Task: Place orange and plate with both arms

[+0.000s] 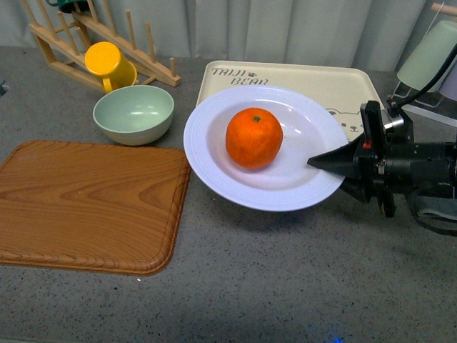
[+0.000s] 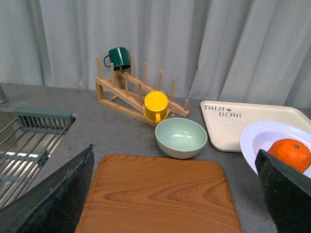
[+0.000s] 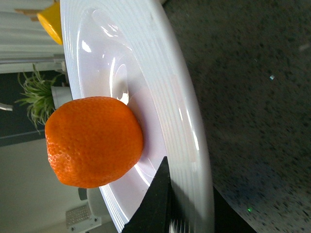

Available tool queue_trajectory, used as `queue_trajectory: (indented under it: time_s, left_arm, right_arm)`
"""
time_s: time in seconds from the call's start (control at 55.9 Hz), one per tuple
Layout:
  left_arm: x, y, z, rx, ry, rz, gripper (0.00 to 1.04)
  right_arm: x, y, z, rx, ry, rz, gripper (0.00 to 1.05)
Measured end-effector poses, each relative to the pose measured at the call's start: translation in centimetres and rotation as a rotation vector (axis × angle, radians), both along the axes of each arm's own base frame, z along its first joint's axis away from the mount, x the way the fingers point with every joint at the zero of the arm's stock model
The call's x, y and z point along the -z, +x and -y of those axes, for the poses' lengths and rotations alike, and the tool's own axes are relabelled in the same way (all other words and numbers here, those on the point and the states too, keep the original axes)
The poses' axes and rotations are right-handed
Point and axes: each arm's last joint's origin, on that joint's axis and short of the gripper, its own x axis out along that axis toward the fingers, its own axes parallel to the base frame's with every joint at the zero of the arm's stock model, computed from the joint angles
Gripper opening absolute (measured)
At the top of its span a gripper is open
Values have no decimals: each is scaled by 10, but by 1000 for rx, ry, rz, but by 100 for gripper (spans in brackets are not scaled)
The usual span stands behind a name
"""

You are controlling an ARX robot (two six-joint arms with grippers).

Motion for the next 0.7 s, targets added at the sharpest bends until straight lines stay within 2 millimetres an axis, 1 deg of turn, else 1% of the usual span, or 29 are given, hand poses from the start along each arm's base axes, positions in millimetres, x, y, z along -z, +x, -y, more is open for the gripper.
queue_trajectory:
  time_s: [0.125,0.232,0.304,0.447,0.554,0.697]
  left_arm:
    - [0,0,0,0,0,0,98]
    - [0,0,0,0,0,0,98]
    - [0,0,0,1,0,0,98]
    - [0,0,0,0,0,0,98]
    - [0,0,0,0,0,0,98]
    - [0,0,0,0,0,1,98]
  right_arm:
    - [-7,12,-2,71,24,31,4]
    - [-13,29,-9,153,35,55,4]
    - [-12,38,-14,213,30,53,4]
    - [-3,53,-27,324,4,18,4]
    - [9,67,-42,415,4,-17,4]
    - [14,82,-56,481,-2,-34,4]
